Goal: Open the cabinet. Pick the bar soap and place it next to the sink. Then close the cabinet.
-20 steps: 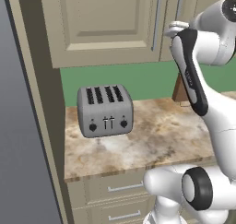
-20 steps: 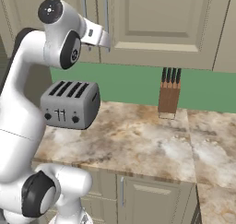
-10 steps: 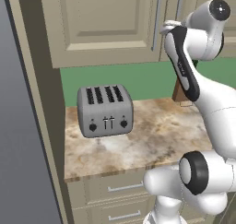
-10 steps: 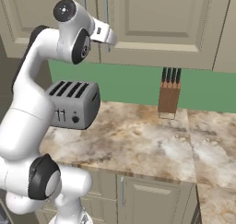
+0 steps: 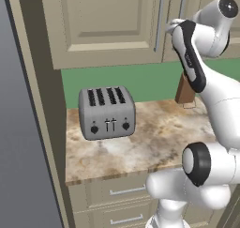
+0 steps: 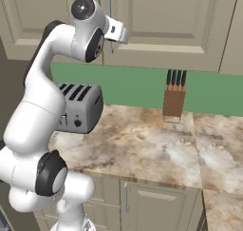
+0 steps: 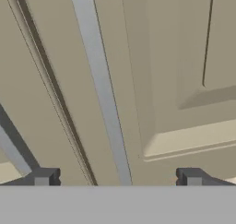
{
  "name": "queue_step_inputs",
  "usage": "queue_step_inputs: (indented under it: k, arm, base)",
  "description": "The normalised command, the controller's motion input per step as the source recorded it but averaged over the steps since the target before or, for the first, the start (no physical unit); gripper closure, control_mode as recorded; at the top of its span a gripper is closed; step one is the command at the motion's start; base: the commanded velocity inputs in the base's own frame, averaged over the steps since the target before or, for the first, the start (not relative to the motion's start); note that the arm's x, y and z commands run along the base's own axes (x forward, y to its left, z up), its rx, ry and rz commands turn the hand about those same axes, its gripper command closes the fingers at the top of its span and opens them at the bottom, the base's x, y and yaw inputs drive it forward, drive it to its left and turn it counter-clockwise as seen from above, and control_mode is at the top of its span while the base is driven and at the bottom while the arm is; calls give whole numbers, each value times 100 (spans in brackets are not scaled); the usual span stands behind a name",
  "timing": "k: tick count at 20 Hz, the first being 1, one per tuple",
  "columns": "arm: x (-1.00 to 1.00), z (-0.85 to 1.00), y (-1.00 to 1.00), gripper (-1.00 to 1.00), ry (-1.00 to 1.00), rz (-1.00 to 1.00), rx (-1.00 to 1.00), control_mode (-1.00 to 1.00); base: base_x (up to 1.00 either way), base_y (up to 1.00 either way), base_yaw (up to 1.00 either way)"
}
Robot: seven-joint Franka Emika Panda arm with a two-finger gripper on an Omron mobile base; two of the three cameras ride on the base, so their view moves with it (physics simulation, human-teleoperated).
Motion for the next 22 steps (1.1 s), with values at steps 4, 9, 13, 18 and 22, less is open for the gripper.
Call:
queue_step_inputs:
  k: [4, 9, 13, 18, 22]
  arm:
    - [19, -3, -2, -100, 0, 4, 0, -100]
    - [33, -12, 0, -100, 0, 3, 0, -100]
    - [31, -10, 0, -100, 0, 3, 0, -100]
    - [35, -17, 0, -100, 0, 3, 0, -100]
    - [40, -27, 0, -100, -4, 4, 0, -100]
  base:
    - [0, 0, 0]
    - [0, 0, 0]
    - [0, 0, 0]
    - [0, 0, 0]
    - [0, 0, 0]
